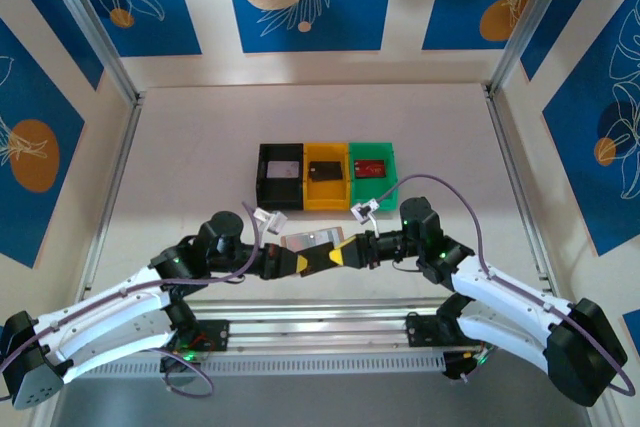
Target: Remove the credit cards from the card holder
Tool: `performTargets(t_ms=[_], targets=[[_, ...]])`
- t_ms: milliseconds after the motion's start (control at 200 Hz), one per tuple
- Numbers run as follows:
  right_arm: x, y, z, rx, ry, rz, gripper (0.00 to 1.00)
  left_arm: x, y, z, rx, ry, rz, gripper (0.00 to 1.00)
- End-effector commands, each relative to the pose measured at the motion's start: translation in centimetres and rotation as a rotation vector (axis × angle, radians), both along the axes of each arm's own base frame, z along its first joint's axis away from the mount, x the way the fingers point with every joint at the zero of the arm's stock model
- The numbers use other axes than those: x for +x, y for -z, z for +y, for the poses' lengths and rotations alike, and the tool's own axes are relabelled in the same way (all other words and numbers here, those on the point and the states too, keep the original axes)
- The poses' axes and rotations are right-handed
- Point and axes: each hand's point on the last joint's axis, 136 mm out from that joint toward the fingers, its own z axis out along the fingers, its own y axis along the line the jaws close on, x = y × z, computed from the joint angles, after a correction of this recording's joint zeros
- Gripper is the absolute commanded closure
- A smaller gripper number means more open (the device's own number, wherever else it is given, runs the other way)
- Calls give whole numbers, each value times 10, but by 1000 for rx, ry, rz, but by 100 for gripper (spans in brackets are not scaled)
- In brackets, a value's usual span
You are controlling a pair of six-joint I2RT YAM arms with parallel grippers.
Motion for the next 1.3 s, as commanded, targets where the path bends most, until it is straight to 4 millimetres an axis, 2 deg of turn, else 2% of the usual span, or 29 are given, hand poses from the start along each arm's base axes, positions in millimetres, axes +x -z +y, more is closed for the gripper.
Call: performTargets(t_ms=[0,90,215,385,455,625,765,835,1035,1115,1295], targets=[[-7,4,0,2,-33,-10,74,-1,-9,0,-42,13,-12,100],[-8,3,1,5,-39,-14,76,-1,-10,-1,-45,15,-13,100],[-9,3,2,7,-51,-19,84,-2,-11,-2,-45,23,-15,100],[-10,3,2,4,-57,-24,100,-2,-12,-1,-39,28,-24,100],[-8,4,2,0,-46,-25,100,-2,-13,0,-32,28,-31,100],[-2,6,-2,-16,-6,-27,100,0,-17,7,20,29,-66,72],[9,4,-10,-26,58,-24,100,6,-28,22,82,8,-106,38],[18,1,-15,-34,101,-23,100,10,-34,34,130,-4,-130,26],[47,-6,-29,-98,223,-17,100,28,-45,76,335,-88,-225,10],[63,-4,-34,-152,283,-1,100,41,-44,100,454,-175,-270,0],[101,-5,-37,-256,382,32,100,67,-29,149,680,-398,-317,0]])
